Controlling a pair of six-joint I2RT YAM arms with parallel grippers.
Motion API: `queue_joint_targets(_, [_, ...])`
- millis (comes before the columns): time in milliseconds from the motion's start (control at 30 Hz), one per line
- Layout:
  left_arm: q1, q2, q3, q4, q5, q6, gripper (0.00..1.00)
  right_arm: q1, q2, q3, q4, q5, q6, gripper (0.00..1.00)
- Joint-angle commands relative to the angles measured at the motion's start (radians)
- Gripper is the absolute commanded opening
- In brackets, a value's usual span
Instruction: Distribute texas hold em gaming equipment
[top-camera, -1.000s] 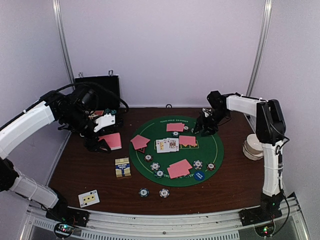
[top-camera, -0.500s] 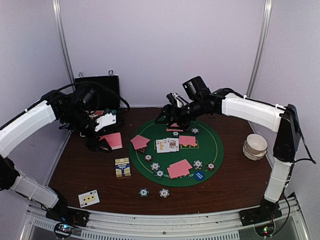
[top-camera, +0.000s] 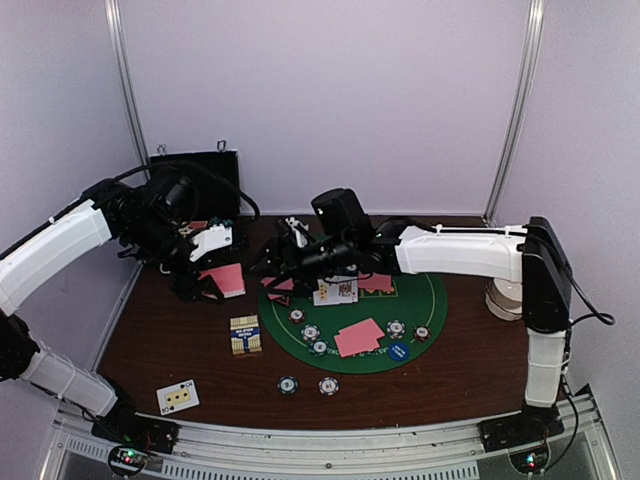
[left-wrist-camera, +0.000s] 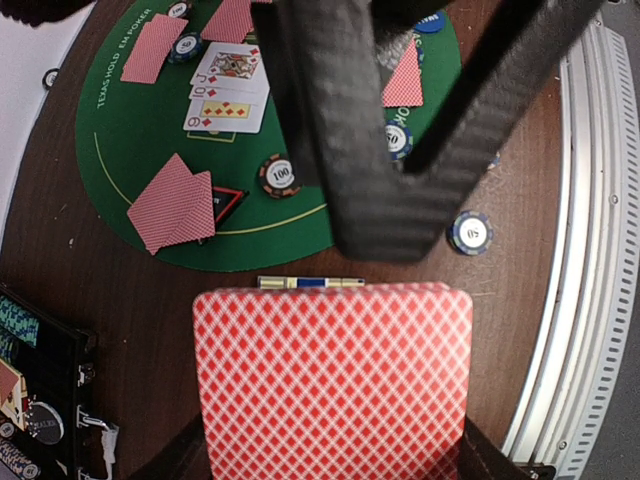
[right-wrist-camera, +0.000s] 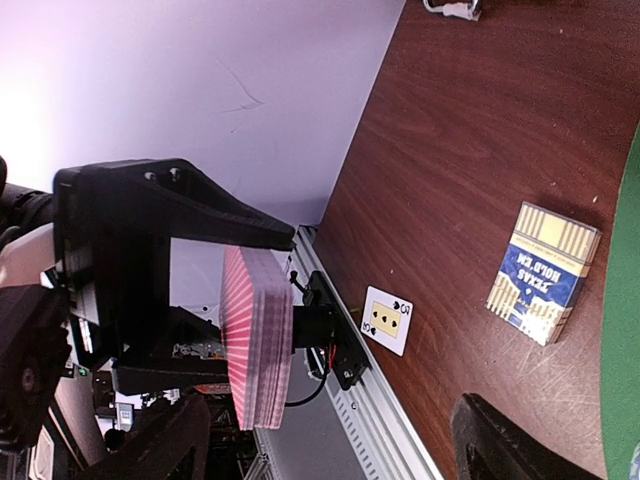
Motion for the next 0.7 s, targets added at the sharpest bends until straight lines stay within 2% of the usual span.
queue_joint_targets(0, [0.001,-0.007,0.033,0.031,0.024,-0.012,0.0,0.025,0.039,0.043,0.104,-0.017,0.065,0.87])
queue_joint_targets(367, [0.001,-0.012,0.031,0.032,0.022,-0.011,0.0,0.051,0.145,0.137,0.208,-0.049,0.143,0.87])
queue_joint_targets(667, [0.002,-0.017,0.025,0.032,0.02,-0.011,0.0,0.056,0.199,0.167,0.242,-0.086,0.193,0.77])
